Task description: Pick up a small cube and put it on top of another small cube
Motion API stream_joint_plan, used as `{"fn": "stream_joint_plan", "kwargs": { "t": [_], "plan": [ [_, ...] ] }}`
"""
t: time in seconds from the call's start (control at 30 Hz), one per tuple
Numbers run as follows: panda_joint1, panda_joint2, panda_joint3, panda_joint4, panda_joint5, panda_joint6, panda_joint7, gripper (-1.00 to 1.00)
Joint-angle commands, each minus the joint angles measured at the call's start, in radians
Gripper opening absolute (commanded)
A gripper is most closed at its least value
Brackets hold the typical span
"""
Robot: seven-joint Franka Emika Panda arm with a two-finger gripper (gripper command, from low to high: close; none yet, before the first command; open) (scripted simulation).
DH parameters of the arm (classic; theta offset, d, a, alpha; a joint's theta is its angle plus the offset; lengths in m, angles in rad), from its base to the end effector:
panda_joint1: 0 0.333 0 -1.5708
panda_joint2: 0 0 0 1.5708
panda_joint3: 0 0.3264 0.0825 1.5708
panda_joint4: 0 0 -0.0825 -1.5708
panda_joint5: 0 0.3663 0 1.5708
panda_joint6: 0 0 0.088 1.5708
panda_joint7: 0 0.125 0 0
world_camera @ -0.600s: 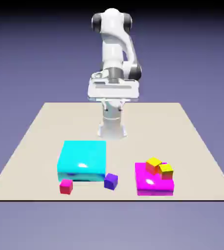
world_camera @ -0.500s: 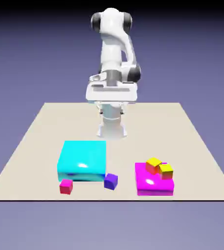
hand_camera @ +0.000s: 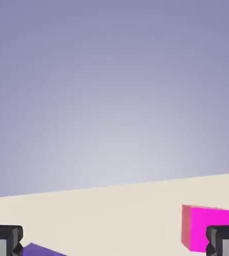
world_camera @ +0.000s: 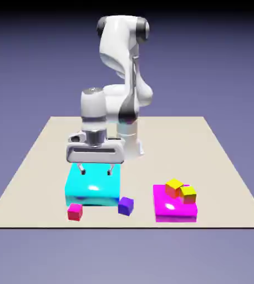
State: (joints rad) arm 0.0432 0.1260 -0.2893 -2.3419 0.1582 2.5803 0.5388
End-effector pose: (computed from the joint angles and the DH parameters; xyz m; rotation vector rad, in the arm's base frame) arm 0.5015 -0.1273 0.3000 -2.7524 1.3459 -0.1687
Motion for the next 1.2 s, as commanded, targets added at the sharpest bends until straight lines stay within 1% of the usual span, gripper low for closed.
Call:
{"fn": "stream_joint_plan", "kwargs": {
  "t": [0.0,0.3,0.33,0.37,0.5,0.53,0.57,0.7,1.0,1.03,1.17],
  "plan": [
    [0.003,0.036,-0.015,0.024,0.008,-0.024,-0.011,0.0],
    [0.018,0.362,-0.151,0.244,0.082,-0.238,-0.105,0.0],
    [0.018,0.373,-0.155,0.251,0.085,-0.245,-0.108,0.0],
    [0.018,0.373,-0.155,0.251,0.085,-0.245,-0.108,0.0],
    [-0.031,0.509,-0.088,0.249,0.157,-0.111,-0.154,0.0],
    [-0.031,0.509,-0.088,0.249,0.157,-0.111,-0.154,-1.0],
    [-0.031,0.509,-0.088,0.249,0.157,-0.111,-0.154,-1.0],
    [0.025,0.364,-0.15,0.243,0.076,-0.244,-0.111,-1.0],
    [0.25,0.043,0.025,-0.045,-0.237,-0.202,-0.217,-1.0],
    [0.25,0.043,0.025,-0.045,-0.237,-0.202,-0.217,-1.0],
    [0.223,0.188,0.048,-0.067,-0.201,-0.037,-0.24,-1.0]
  ]
}}
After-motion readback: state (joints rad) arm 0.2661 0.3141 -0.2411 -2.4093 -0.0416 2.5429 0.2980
